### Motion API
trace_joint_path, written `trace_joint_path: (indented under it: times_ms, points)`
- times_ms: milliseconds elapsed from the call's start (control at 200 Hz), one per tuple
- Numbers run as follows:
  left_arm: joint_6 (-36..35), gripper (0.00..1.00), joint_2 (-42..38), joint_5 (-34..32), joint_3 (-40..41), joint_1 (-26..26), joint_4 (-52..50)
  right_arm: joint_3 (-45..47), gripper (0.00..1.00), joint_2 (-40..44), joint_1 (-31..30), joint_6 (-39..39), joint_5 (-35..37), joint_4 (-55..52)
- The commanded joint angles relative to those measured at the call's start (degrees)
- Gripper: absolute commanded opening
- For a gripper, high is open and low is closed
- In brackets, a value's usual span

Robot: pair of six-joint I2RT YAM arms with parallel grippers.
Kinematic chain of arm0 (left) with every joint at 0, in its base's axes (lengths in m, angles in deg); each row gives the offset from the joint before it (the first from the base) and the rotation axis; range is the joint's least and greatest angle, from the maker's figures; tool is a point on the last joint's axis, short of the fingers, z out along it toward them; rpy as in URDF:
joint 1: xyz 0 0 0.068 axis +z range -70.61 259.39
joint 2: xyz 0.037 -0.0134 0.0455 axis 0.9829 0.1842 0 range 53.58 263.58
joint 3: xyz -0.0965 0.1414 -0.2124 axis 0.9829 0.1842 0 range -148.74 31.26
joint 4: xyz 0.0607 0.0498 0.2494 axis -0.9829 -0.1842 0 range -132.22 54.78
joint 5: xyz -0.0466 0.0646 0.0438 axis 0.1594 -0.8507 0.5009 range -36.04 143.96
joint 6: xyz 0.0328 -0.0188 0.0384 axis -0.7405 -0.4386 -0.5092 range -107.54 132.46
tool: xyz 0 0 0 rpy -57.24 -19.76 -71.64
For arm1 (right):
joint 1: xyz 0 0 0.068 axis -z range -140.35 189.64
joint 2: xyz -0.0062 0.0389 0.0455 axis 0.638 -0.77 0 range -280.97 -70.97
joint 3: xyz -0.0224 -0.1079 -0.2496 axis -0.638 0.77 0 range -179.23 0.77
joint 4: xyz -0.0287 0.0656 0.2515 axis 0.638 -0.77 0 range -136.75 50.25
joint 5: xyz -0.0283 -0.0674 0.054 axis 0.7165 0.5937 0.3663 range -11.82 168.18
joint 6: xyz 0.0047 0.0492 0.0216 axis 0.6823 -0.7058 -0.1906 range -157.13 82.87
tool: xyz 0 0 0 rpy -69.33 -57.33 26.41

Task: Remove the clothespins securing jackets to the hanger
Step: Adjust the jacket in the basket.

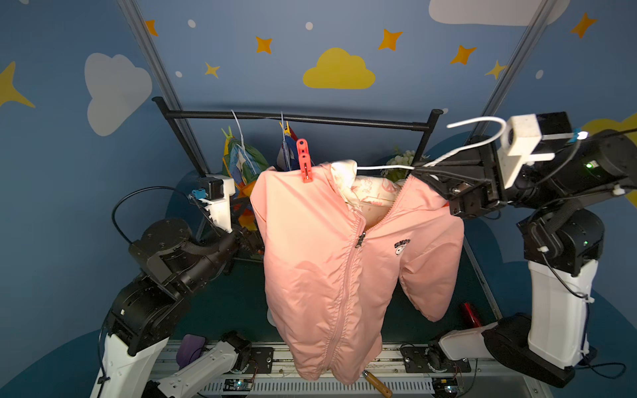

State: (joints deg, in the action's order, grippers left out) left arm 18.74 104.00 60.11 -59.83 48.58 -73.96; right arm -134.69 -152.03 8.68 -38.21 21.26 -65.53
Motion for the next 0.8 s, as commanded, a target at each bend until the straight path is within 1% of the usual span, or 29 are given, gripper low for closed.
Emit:
trace_joint_path:
  times_ms: [0, 70, 150, 215, 310, 390, 446, 481, 541, 581, 621, 676, 721, 796]
  points:
    - [-0.40, 0.93, 0.37, 10.10, 2.38, -0.06, 1.05, -2.10, 0.00, 0.99, 0.54, 2.60, 5.79, 1.84]
    - [0.79, 0.90, -2.66, 9.76, 5.78, -0.13, 4.05, -2.63, 0.00, 1.50, 1.30, 5.01, 9.42, -1.76]
    - [2.29, 0.90, -5.79, 12.72, 9.20, -0.19, 7.47, -0.19, 0.00, 3.48, 2.63, 6.21, 11.82, -1.29]
    - [3.47, 0.88, -5.96, 17.22, 9.94, -0.17, 8.46, 0.87, 0.00, 4.23, 3.92, 4.43, 10.70, 0.98]
    - [5.07, 0.83, -3.76, 23.96, 9.57, -0.54, 10.70, -0.87, 0.00, 3.17, 4.93, 1.66, 8.24, 1.54]
    - [6.72, 0.79, -2.19, 26.53, 10.40, -1.92, 15.36, -1.53, 0.00, 2.81, 5.12, 1.09, 7.19, 0.84]
    - [5.84, 0.77, -0.81, 25.40, 9.89, -4.12, 16.35, -0.73, 0.00, 3.50, 5.47, 1.23, 7.22, 1.11]
    - [3.93, 0.77, 0.20, 23.33, 8.99, -5.90, 15.52, -0.40, 0.00, 4.21, 5.77, 1.08, 7.41, 1.58]
    - [1.24, 0.81, 1.57, 15.45, 7.18, -8.80, 13.36, -0.87, 0.00, 4.80, 6.50, 0.47, 7.09, 1.68]
    - [0.31, 0.84, 1.89, 9.80, 6.34, -9.61, 12.91, -1.67, 0.00, 4.90, 7.00, -0.05, 5.56, 1.25]
    - [-0.48, 0.86, 1.58, 7.06, 6.38, -9.71, 13.87, -2.29, 0.00, 4.84, 7.23, -0.39, 4.41, 0.48]
    - [-0.86, 0.90, 0.63, 6.37, 7.19, -9.70, 16.75, -1.92, 0.00, 5.13, 7.53, -0.32, 4.94, -0.68]
    - [-0.79, 0.91, 0.68, 7.52, 6.87, -9.71, 17.56, -0.46, 0.00, 5.75, 7.76, -0.32, 5.54, -0.41]
    - [-1.17, 0.90, 3.48, 9.71, 3.40, -9.71, 12.81, 2.47, 0.00, 6.90, 7.78, -1.88, 4.94, 2.39]
